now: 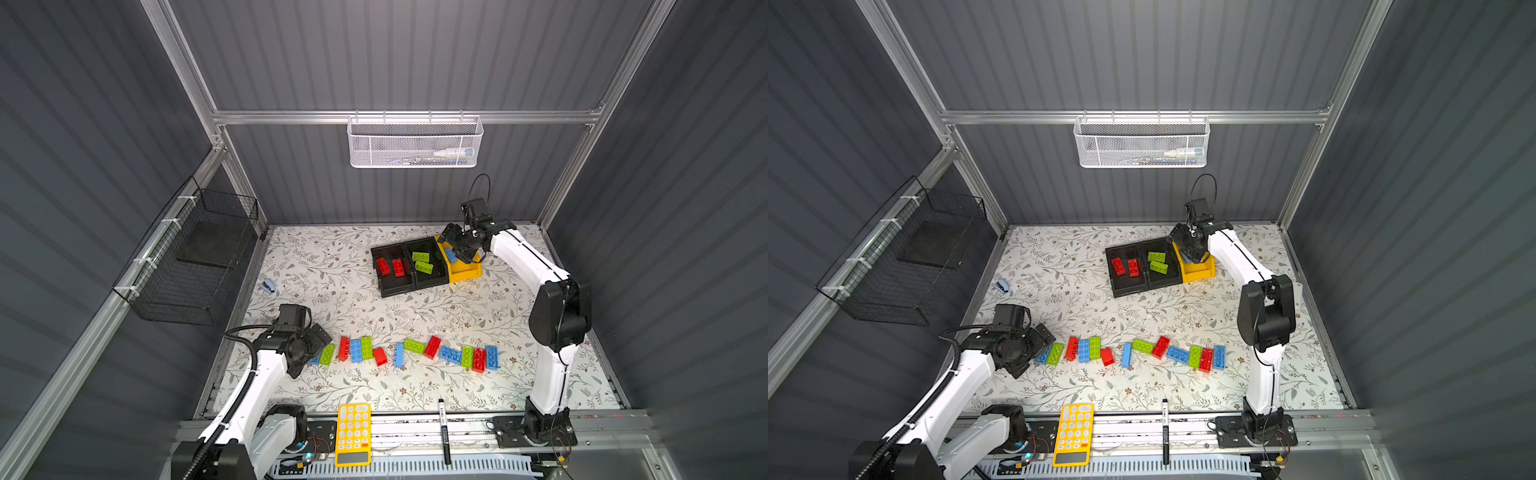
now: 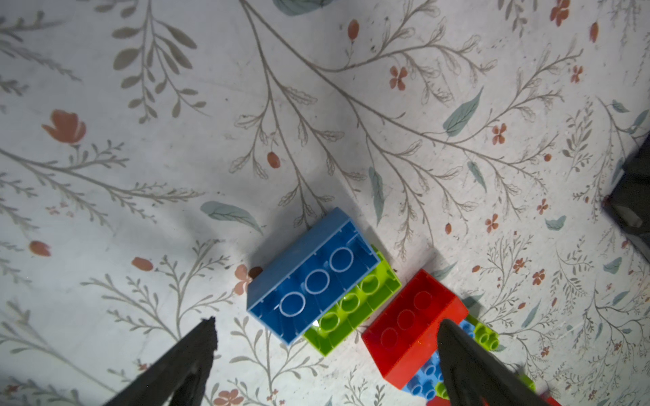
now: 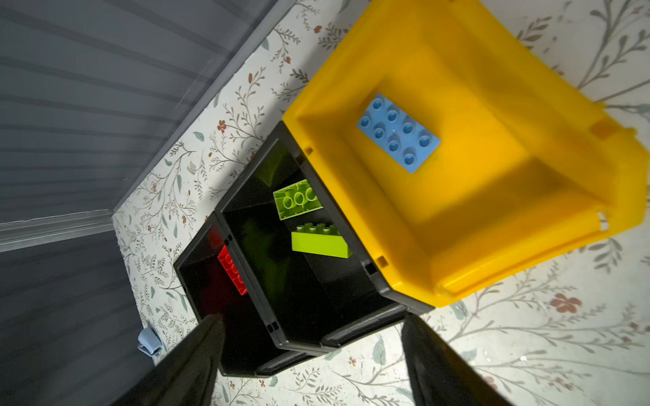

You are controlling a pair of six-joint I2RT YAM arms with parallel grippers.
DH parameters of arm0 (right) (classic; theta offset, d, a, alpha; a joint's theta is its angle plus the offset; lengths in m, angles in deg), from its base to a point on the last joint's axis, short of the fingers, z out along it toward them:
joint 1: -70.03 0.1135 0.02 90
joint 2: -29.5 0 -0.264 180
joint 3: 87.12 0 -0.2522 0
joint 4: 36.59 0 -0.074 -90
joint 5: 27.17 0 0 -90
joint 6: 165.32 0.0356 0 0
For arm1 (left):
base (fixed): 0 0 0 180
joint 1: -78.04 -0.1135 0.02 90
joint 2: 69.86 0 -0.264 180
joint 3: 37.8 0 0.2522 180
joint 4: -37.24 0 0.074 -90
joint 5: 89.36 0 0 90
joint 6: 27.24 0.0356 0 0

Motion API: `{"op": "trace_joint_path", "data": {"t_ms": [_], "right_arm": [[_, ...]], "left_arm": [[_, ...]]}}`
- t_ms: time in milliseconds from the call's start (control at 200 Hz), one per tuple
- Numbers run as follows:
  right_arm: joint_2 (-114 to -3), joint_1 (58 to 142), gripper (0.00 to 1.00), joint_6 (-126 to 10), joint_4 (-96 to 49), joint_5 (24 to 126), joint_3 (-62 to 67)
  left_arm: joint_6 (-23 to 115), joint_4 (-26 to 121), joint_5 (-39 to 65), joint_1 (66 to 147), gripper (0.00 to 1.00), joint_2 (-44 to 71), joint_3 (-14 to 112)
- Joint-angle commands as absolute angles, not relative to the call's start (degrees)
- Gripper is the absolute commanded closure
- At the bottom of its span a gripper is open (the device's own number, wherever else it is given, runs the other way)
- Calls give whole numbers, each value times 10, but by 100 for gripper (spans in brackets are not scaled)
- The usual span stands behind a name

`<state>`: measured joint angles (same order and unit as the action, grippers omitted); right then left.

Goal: Sort the legos into containers by color
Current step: Pick up the lego from the middle-left of the table.

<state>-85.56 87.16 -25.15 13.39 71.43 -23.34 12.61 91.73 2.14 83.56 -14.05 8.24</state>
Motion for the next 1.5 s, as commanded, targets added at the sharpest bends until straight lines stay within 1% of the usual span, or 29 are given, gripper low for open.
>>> {"op": "trace_joint_path", "data": {"t_ms": [0,310,495,600,700,1156,1371,1496], "right_arm": [[-848,868,19,-247,126,710,-209],[-834,866,23,-245,111,722,-168],[-827,866,24,-243,103,729,-144],[-823,865,24,-242,101,731,-133],[-817,865,25,-239,97,732,-124],[-804,854,25,-232,86,749,-89],[-797,843,25,-226,74,754,-72],[-795,839,26,-222,65,761,-57]], "left_arm": [[57,927,39,833,2,-142,65],[-73,900,18,832,4,-141,51],[-104,890,6,832,4,-98,69],[-125,879,-1,832,1,-82,73],[-134,869,-1,831,1,-59,83],[-130,852,-6,813,1,19,113],[-95,850,7,810,9,47,117],[-67,857,29,810,10,74,125]]}}
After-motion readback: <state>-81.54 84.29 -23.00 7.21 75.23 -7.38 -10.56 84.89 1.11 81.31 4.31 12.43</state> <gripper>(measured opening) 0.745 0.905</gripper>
